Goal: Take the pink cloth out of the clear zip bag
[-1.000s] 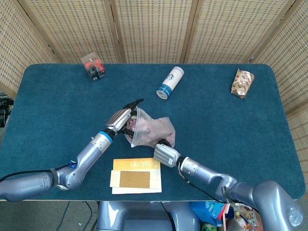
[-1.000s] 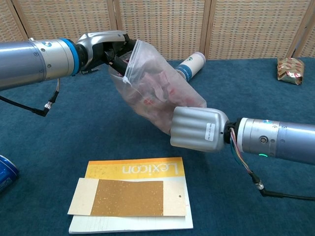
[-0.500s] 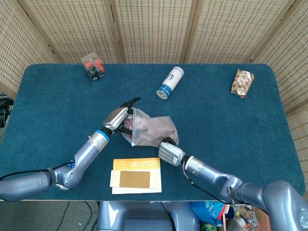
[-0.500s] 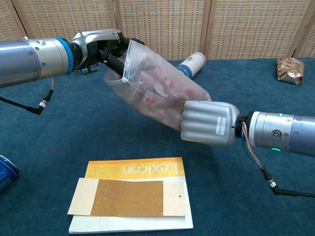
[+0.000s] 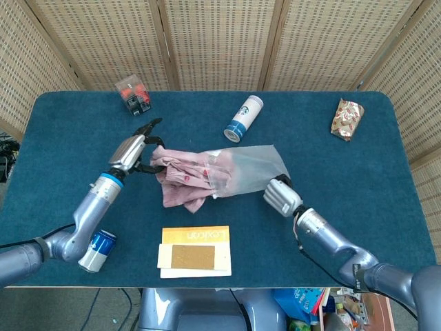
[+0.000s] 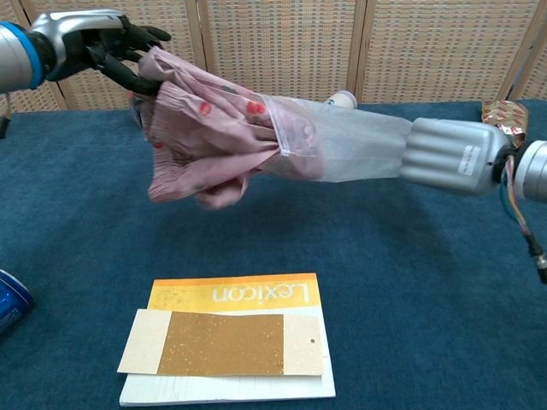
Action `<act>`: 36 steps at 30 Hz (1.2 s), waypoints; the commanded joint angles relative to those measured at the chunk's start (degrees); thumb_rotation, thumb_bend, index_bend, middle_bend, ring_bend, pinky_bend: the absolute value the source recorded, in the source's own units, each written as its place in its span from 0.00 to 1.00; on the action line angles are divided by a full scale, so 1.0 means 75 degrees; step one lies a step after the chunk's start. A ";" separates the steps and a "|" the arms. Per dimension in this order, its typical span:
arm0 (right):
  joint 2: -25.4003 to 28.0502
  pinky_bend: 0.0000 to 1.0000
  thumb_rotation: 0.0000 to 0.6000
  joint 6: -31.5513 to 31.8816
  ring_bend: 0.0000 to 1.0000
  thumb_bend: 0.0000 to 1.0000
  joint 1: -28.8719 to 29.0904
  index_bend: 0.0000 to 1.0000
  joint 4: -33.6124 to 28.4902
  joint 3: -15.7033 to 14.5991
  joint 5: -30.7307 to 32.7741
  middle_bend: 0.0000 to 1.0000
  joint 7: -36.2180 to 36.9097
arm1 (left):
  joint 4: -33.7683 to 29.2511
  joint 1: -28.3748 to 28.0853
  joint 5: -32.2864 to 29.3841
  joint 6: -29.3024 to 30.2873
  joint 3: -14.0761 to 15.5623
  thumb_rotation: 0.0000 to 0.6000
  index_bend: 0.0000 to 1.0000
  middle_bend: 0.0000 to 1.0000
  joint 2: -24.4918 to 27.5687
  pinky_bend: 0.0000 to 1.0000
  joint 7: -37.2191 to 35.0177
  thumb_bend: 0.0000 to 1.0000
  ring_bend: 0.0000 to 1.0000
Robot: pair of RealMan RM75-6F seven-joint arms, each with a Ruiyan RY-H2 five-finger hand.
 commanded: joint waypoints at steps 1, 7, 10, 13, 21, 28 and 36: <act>0.0207 1.00 1.00 0.0152 0.82 0.80 -0.0220 0.90 0.0172 0.0158 0.0315 0.92 -0.0023 | 0.0141 0.0333 0.0165 0.0151 -0.0022 1.00 0.73 0.00 0.0476 0.00 -0.0302 0.33 0.00; 0.0357 1.00 1.00 0.0270 0.82 0.80 -0.0388 0.90 0.0371 0.0263 0.0617 0.92 0.0072 | 0.0368 0.0728 0.0321 0.0308 -0.0015 1.00 0.73 0.00 0.1052 0.00 -0.0654 0.33 0.00; 0.0383 1.00 1.00 0.0322 0.82 0.80 -0.0434 0.90 0.0455 0.0257 0.0670 0.92 0.0144 | 0.0535 0.0959 0.0431 0.0367 0.0047 1.00 0.73 0.00 0.1353 0.00 -0.0827 0.33 0.00; 0.0362 1.00 1.00 0.0405 0.82 0.80 -0.0421 0.90 0.0462 0.0191 0.0562 0.92 0.0246 | 0.0699 0.1129 0.0511 0.0367 0.0116 1.00 0.73 0.00 0.1501 0.00 -0.1014 0.33 0.00; 0.0219 0.89 1.00 0.0570 0.75 0.67 -0.0324 0.72 0.0499 0.0054 0.0250 0.74 0.0395 | 0.1169 0.1339 0.0620 0.0298 0.0320 1.00 0.41 0.00 0.1550 0.00 -0.1090 0.33 0.00; 0.0086 0.00 1.00 0.0563 0.00 0.00 -0.0731 0.00 0.0088 0.0433 0.1332 0.00 -0.0630 | 0.1039 0.1449 0.0379 0.0013 0.0405 1.00 0.00 0.00 0.1923 0.00 -0.0881 0.29 0.00; 0.0744 0.00 1.00 0.1005 0.00 0.00 -0.1045 0.00 -0.0769 0.0287 0.1238 0.00 -0.0046 | 0.0704 0.1809 0.0639 0.0387 0.0453 1.00 0.00 0.00 0.2237 0.00 -0.1064 0.29 0.00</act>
